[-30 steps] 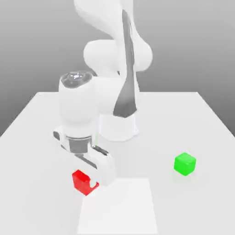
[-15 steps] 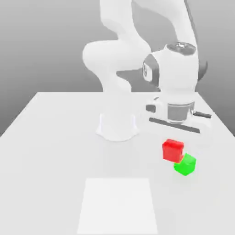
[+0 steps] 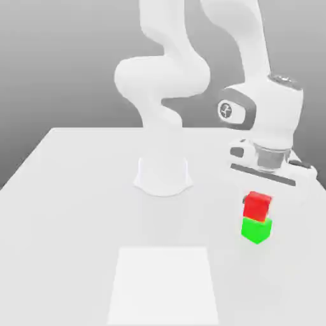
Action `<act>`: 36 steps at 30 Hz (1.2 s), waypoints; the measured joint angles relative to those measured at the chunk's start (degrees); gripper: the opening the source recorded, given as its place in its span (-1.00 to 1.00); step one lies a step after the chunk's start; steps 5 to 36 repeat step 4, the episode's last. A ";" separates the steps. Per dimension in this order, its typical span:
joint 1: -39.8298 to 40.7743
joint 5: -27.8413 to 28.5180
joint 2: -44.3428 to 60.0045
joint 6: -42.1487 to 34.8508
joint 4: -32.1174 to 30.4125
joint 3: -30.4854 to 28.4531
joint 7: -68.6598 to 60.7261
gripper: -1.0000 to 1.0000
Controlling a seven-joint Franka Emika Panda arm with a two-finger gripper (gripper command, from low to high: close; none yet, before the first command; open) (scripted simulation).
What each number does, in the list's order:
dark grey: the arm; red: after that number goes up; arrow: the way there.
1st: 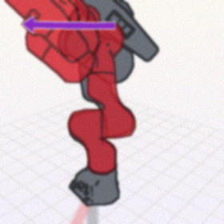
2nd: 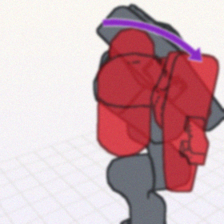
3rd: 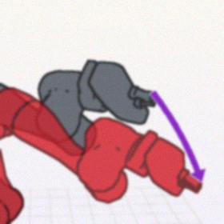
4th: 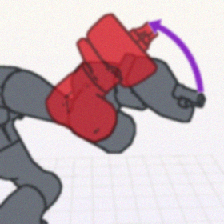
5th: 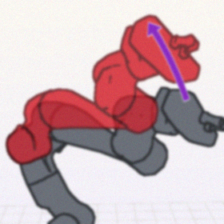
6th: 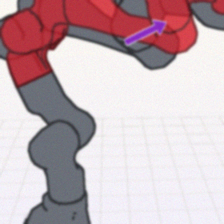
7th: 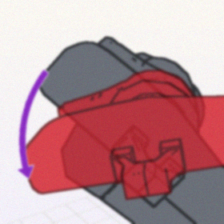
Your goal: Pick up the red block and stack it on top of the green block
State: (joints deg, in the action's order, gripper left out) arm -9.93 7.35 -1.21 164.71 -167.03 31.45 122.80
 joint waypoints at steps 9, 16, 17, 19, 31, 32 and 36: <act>0.10 -0.09 2.84 3.56 -0.15 0.37 -0.09 1.00; 0.10 -0.09 2.84 3.56 -0.15 0.37 -0.09 1.00; 0.10 -0.09 2.84 3.56 -0.15 0.37 -0.09 1.00; 0.10 -0.09 2.84 3.56 -0.15 0.37 -0.09 1.00; 0.10 -0.09 2.84 3.56 -0.15 0.37 -0.09 1.00; 0.10 -0.09 2.84 3.56 -0.15 0.37 -0.09 1.00; 0.10 -0.09 2.84 3.56 -0.15 0.37 -0.09 1.00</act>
